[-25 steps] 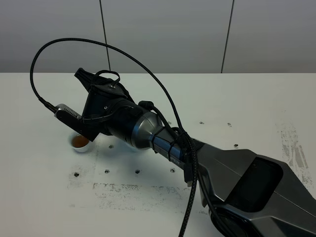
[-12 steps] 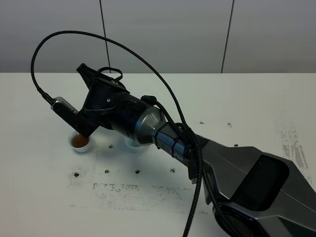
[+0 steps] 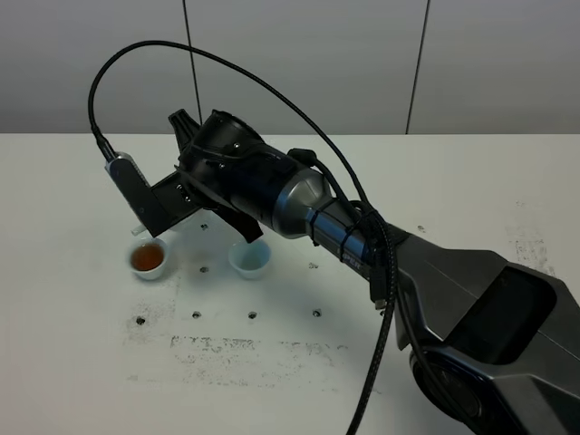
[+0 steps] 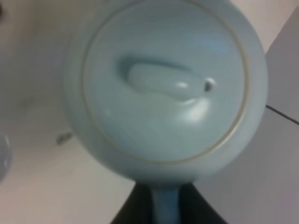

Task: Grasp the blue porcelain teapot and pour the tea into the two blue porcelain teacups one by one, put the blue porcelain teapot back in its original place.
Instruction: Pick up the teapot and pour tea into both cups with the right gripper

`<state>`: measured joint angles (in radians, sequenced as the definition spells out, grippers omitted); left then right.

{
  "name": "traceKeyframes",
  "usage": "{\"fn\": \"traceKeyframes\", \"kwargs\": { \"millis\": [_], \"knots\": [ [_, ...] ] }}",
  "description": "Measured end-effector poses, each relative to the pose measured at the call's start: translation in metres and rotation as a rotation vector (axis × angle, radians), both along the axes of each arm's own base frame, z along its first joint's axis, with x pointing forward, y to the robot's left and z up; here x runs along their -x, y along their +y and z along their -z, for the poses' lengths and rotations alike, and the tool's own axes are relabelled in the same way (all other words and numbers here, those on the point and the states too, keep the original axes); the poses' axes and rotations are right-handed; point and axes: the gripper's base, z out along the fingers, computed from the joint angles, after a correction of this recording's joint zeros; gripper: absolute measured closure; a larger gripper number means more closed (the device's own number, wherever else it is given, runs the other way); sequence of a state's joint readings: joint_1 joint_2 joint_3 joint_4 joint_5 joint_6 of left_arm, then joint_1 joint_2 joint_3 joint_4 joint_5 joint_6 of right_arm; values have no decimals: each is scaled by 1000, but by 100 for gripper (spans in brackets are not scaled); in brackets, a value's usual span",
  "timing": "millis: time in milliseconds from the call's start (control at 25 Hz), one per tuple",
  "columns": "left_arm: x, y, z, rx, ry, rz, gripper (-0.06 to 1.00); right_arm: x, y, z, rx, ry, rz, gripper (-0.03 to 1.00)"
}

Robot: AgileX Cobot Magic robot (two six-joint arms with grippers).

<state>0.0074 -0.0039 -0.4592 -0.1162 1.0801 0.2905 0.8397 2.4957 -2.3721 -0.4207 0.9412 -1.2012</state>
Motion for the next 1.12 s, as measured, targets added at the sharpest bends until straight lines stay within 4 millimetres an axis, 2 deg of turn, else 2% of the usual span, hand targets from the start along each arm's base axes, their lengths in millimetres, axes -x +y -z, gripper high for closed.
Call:
{"fn": "traceKeyframes", "kwargs": {
  "millis": [200,280,440,560,640,840,1120],
  "knots": [
    [0,0,0,0,0,0,65,5,-3,-16,-218,152,137,90],
    [0,0,0,0,0,0,65,11,-3,-29,-322,210,235,90],
    [0,0,0,0,0,0,65,33,-3,-61,-509,373,437,90],
    [0,0,0,0,0,0,65,55,-4,-75,-561,460,549,90],
    [0,0,0,0,0,0,65,72,-7,-76,-585,533,610,90],
    [0,0,0,0,0,0,65,108,-13,-58,-679,707,759,90],
    [0,0,0,0,0,0,65,109,-11,-28,-782,771,975,90]
  ]
}}
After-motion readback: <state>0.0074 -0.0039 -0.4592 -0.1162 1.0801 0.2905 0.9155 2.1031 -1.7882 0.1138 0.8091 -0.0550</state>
